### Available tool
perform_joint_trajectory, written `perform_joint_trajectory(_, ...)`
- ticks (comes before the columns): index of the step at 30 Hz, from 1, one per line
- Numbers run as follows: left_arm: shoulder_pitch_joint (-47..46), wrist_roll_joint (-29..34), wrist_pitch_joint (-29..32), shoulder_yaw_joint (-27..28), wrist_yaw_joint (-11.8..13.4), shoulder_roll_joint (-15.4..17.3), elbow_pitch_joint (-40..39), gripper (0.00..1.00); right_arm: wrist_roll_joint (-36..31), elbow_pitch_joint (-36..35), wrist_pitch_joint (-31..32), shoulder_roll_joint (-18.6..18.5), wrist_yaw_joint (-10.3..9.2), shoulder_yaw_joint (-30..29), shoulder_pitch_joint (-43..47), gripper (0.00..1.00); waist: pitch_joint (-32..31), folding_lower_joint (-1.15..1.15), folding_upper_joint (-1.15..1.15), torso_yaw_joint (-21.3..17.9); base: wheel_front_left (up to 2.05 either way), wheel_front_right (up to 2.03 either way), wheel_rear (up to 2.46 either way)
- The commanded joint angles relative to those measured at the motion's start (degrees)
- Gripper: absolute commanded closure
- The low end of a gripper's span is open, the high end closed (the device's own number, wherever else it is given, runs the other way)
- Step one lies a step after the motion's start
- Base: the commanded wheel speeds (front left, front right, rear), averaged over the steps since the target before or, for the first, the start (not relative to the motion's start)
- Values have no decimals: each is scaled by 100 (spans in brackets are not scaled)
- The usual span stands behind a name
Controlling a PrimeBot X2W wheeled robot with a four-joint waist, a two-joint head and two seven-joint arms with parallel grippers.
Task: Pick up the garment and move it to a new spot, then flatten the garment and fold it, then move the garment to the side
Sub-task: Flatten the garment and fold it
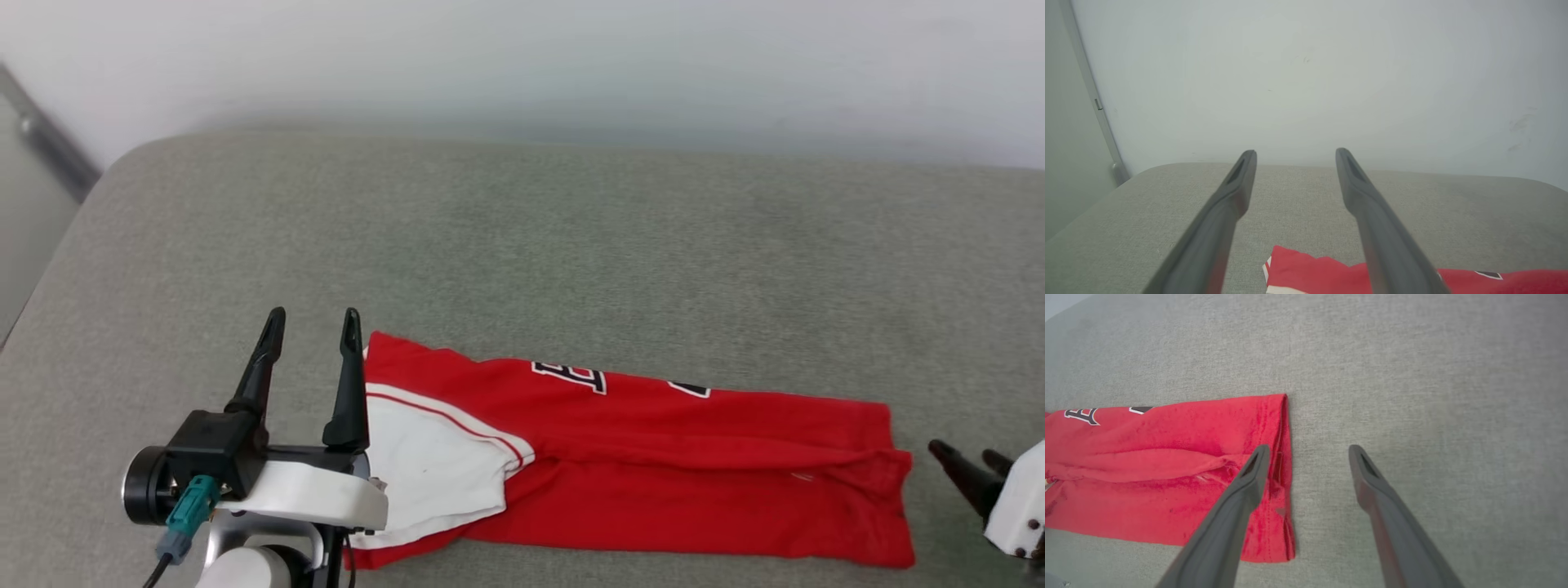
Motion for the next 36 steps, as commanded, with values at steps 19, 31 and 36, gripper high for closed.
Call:
perform_joint_trajectory(19,-270,26,-195,-198,-109,-135,31,0,306,1098,925,649,-2,577,-303,100,356,0,0,362,0,0,0)
perform_joint_trajectory(31,-76,31,-142,-180,-10,-38,-4,0,302,479,517,89,-3,666,-403,100,51,0,0,0,0,0,0)
perform_joint_trajectory(36,3,28,-144,-160,28,7,-22,0,161,286,553,-76,-3,150,-190,100,-3,0,0,-165,0,0,0)
